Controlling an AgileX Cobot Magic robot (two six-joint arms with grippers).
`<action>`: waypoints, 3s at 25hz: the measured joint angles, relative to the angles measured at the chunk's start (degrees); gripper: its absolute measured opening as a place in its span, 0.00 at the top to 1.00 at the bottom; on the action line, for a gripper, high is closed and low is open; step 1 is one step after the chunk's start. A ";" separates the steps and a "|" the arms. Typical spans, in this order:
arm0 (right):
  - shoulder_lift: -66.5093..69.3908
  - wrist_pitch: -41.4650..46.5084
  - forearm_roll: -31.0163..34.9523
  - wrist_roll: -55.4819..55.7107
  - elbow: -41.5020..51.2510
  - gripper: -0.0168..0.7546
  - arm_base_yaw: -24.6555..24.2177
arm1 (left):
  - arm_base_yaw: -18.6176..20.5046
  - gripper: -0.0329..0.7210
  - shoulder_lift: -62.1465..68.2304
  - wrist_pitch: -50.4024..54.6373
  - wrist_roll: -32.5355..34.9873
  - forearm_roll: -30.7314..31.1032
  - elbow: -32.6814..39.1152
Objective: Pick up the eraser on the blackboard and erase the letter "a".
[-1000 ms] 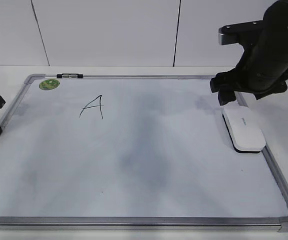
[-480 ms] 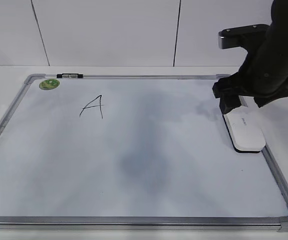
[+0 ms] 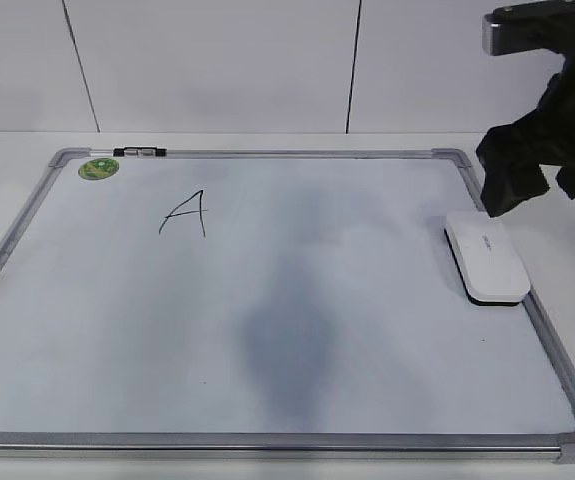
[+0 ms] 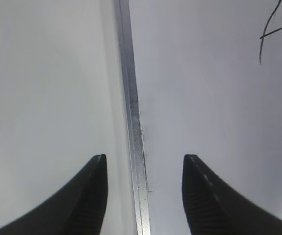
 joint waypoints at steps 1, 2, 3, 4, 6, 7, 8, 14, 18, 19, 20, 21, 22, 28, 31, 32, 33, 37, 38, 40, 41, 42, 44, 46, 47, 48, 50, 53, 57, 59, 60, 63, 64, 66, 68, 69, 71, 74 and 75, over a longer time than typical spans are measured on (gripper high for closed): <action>-1.39 0.26 0.51 -0.38 0.70 0.17 0.00 | 0.00 0.48 -1.46 0.00 -0.10 0.00 0.84; -2.82 0.30 0.92 -0.63 1.50 0.17 0.00 | 0.00 0.48 -3.23 0.00 -0.10 0.00 2.08; -4.32 0.44 1.05 -0.73 2.30 0.17 0.00 | 0.00 0.48 -4.97 0.11 -0.10 0.00 3.49; -5.59 0.53 1.17 -0.78 3.35 0.18 0.00 | 0.00 0.48 -6.74 0.11 -0.10 0.00 4.76; -8.77 0.67 1.27 -0.91 5.93 0.18 0.00 | 0.00 0.48 -9.96 0.11 -0.10 0.02 8.27; -10.14 0.72 1.27 -0.91 7.07 0.19 0.00 | 0.00 0.48 -11.72 0.11 -0.10 0.02 10.25; -11.78 0.82 1.27 -1.00 8.45 0.19 0.00 | 0.00 0.48 -13.50 0.11 -0.10 0.02 12.00; -21.38 0.96 1.40 -1.15 15.00 0.20 0.00 | 0.00 0.48 -25.04 0.19 -0.12 0.02 25.81; -28.89 1.21 1.40 -1.33 18.01 0.20 0.00 | 0.00 0.48 -34.17 0.08 -0.12 0.11 34.29; -31.13 1.21 1.40 -1.43 18.68 0.20 0.00 | 0.00 0.48 -36.63 -0.07 -0.12 0.11 36.34; -33.39 1.21 1.40 -1.43 19.38 0.20 0.00 | 0.00 0.48 -38.69 -0.45 -0.12 0.11 38.25; -35.28 1.21 1.24 -1.43 19.98 0.20 0.00 | 0.00 0.48 -41.12 -1.04 -0.12 0.11 40.04; -37.54 1.29 1.15 -1.43 20.76 0.20 0.00 | 0.00 0.48 -43.53 -1.75 -0.12 0.11 41.46; -50.16 1.99 -0.09 -1.47 26.18 0.21 0.00 | 0.00 0.48 -55.21 -5.74 -0.12 0.11 50.84; -55.92 2.38 -0.21 -1.47 29.35 0.21 0.00 | -0.50 0.48 -58.76 -6.51 -0.12 0.11 54.59; -57.84 2.74 -0.30 -1.47 30.49 0.21 0.00 | -1.11 0.48 -59.70 -6.63 -0.12 0.11 55.36; -59.67 3.06 -0.30 -1.47 31.62 0.21 0.00 | -1.72 0.48 -60.42 -6.90 -0.12 0.11 56.14; -65.46 4.87 -0.70 -1.25 36.04 0.21 0.00 | -3.79 0.48 -61.85 -7.45 -0.12 1.00 58.20; -66.50 5.14 -0.98 -1.25 37.09 0.21 0.00 | -4.19 0.48 -62.05 -7.46 -0.12 1.52 58.43; -68.79 5.38 -1.85 -1.25 39.54 0.21 0.00 | -4.81 0.48 -62.56 -7.59 -0.12 2.07 58.43; -69.75 5.49 -2.44 -1.25 40.75 0.21 0.00 | -4.82 0.48 -62.66 -7.59 -0.12 2.16 58.43; -70.41 5.62 -3.00 -1.25 41.68 0.21 0.00 | -4.91 0.48 -62.79 -7.59 -0.12 2.53 58.52; -71.36 5.76 -3.95 -1.25 43.51 0.21 0.00 | -5.04 0.48 -62.88 -7.69 -0.12 3.29 58.52; -71.62 5.46 -4.72 -1.25 44.74 0.21 0.00 | -5.04 0.48 -62.81 -7.69 -0.22 4.79 58.75; -71.62 5.32 -5.09 -1.25 45.15 0.21 0.00 | -5.04 0.48 -62.91 -7.69 -0.52 5.41 58.86; -71.62 5.02 -5.21 -1.25 45.26 0.21 0.00 | -5.04 0.48 -62.90 -7.69 -0.71 5.72 58.86; -71.62 4.65 -5.34 -1.25 45.26 0.21 0.00 | -5.04 0.48 -62.90 -7.69 -0.89 6.06 58.86; -71.62 4.65 -5.43 -1.18 45.26 0.21 0.00 | -5.04 0.48 -62.90 -7.69 -1.02 6.15 58.86; -71.62 4.65 -5.43 -1.18 45.26 0.21 0.00 | -5.04 0.48 -62.90 -7.69 -1.02 5.49 58.86; -71.62 4.53 -5.43 -1.18 45.26 0.21 0.00 | -5.04 0.48 -62.90 -7.69 -1.06 4.42 58.86; -71.62 4.53 -5.43 -1.18 45.26 0.21 0.00 | -5.04 0.48 -62.90 -7.69 -1.17 4.24 58.86; -71.62 4.53 -5.43 -1.18 45.26 0.21 0.00 | -5.04 0.48 -62.90 -7.69 -1.16 3.96 58.86; -71.62 4.53 -5.43 -1.18 45.26 0.21 0.00 | -5.04 0.48 -62.90 -7.69 -1.16 3.96 58.86; -71.62 4.53 -5.43 -1.18 45.26 0.21 0.00 | -5.04 0.48 -62.90 -7.69 -1.20 3.96 58.86; -71.62 4.53 -5.43 -1.18 45.26 0.21 0.00 | -5.04 0.48 -62.90 -7.69 -1.20 3.96 58.86; -71.62 4.53 -5.43 -1.18 45.26 0.21 0.00 | -5.04 0.48 -62.90 -7.69 -1.20 3.96 58.86; -71.62 4.53 -5.43 -1.18 45.26 0.21 0.00 | -5.04 0.48 -62.90 -7.69 -1.20 3.96 58.86; -71.62 4.53 -5.43 -1.18 45.26 0.21 0.00 | -5.04 0.48 -63.18 -7.69 -1.20 3.96 58.86; -71.62 4.53 -5.43 -1.18 45.26 0.21 0.00 | -5.04 0.48 -63.74 -7.69 -1.20 3.96 58.86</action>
